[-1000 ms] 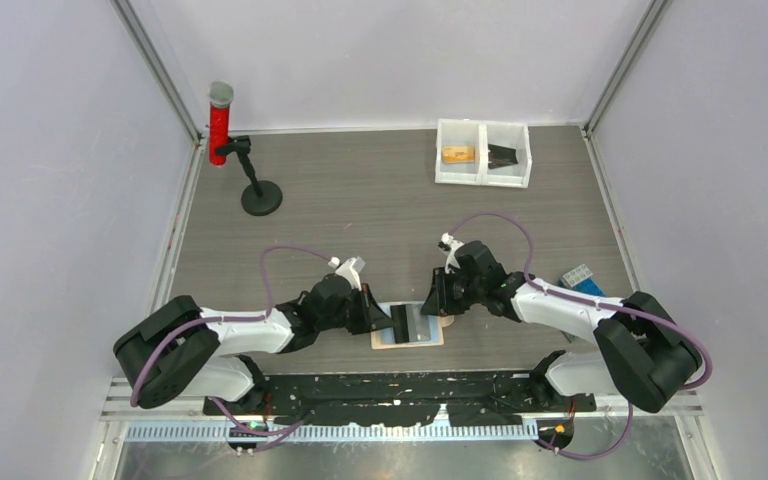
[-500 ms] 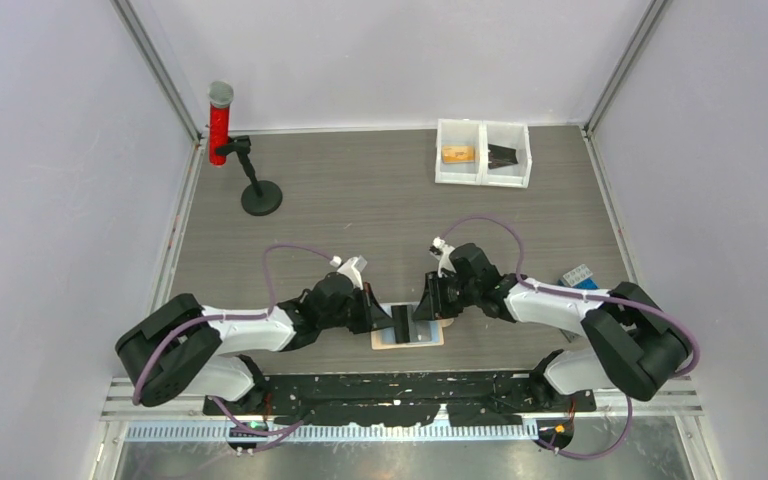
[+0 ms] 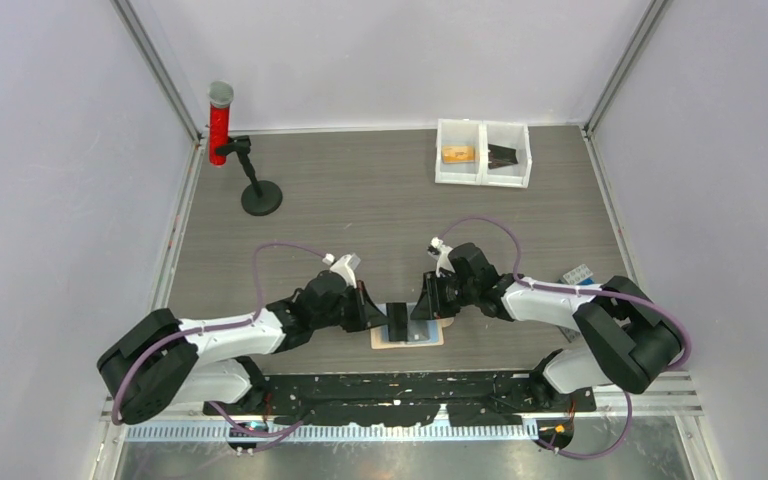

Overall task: Take the credit cards out of the card holder
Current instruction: Remove the credit card from the card holder.

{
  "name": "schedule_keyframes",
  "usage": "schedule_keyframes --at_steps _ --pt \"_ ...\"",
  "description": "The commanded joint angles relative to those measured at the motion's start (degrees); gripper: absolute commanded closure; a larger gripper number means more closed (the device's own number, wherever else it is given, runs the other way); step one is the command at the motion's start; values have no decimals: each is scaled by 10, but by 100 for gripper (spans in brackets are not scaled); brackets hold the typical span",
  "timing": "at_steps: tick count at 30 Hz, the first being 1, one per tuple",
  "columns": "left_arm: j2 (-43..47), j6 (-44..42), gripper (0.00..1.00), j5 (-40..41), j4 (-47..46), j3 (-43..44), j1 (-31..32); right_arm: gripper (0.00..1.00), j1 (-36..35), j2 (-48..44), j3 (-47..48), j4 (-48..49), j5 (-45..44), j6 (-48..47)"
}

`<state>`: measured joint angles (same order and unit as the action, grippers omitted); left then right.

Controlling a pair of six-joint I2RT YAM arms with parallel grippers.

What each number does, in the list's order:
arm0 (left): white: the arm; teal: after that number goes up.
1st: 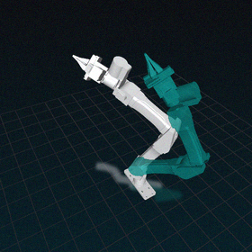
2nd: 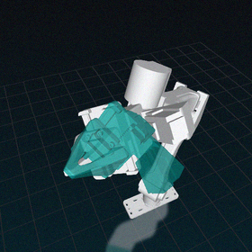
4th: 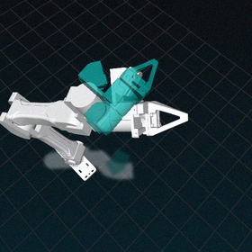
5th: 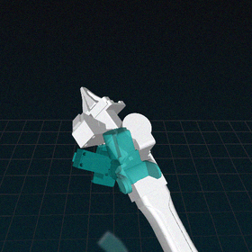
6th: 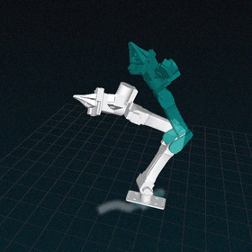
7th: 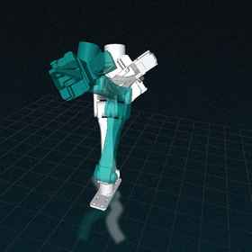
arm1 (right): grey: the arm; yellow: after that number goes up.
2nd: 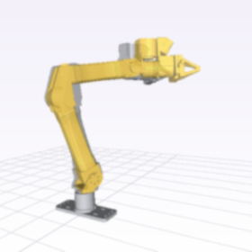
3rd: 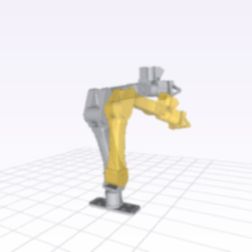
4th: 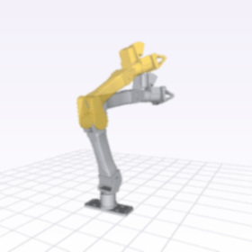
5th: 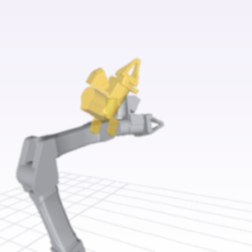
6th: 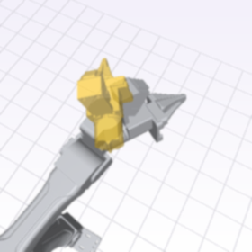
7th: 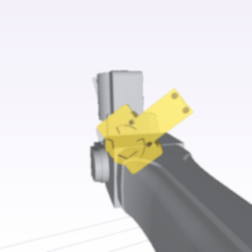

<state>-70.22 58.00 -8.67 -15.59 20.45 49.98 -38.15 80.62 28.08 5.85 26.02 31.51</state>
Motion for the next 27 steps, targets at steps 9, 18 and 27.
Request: schedule_keyframes --at_steps 9,18,27 --pt "47 -28 100 16 47 15 -5 65 -3 -48 36 -30 -11 -52" --pt "81 -58 100 9 49 14 -5 38 -3 -67 76 -9 70 -120" --pt "173 -94 100 22 99 18 -5 25 12 -83 123 -40 178 -192"
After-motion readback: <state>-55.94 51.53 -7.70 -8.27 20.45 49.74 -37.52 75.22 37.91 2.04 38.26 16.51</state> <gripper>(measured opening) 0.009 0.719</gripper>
